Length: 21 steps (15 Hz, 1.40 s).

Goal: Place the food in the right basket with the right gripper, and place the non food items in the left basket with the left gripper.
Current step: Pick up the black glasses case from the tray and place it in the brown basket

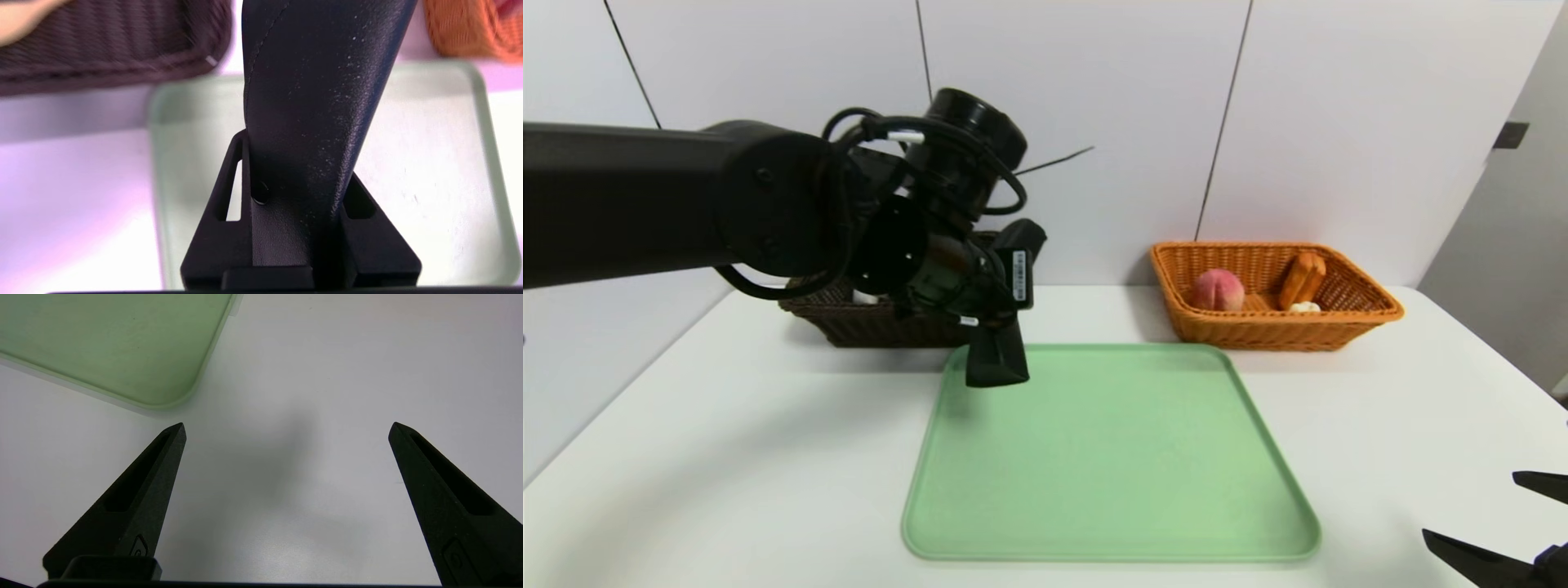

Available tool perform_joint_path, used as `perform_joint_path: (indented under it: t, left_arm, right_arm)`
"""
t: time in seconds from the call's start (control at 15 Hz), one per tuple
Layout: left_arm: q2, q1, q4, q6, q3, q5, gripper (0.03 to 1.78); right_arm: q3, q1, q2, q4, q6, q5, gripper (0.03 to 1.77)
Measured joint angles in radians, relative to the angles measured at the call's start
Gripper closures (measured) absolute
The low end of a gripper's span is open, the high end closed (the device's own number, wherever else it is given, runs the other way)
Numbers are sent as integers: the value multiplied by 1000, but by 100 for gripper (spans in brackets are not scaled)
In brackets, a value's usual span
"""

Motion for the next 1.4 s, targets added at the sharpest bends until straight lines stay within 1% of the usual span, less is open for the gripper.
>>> perform_joint_path:
  t: [0.27,0.47,0.6,0.73,0.93,1.27,1.4]
  left_arm:
    - [-47,116,-40,64,-1,-16,132]
    - [-43,224,-116,163,-1,-20,132]
    - [-7,293,-236,219,1,-21,133]
    - [42,338,-355,254,3,-22,133]
    - [125,383,-517,278,0,-23,133]
    - [263,443,-737,328,-1,-22,133]
    - [299,452,-759,347,0,-23,133]
  right_arm:
    - [8,0,-9,0,-1,0,9]
    - [21,0,-16,0,0,0,9]
    - [23,0,-20,0,0,0,9]
    - [23,0,-21,0,-1,0,9]
    - [23,0,-21,0,-1,0,9]
    - [24,0,-21,0,2,0,9]
    - [24,0,-20,0,2,0,9]
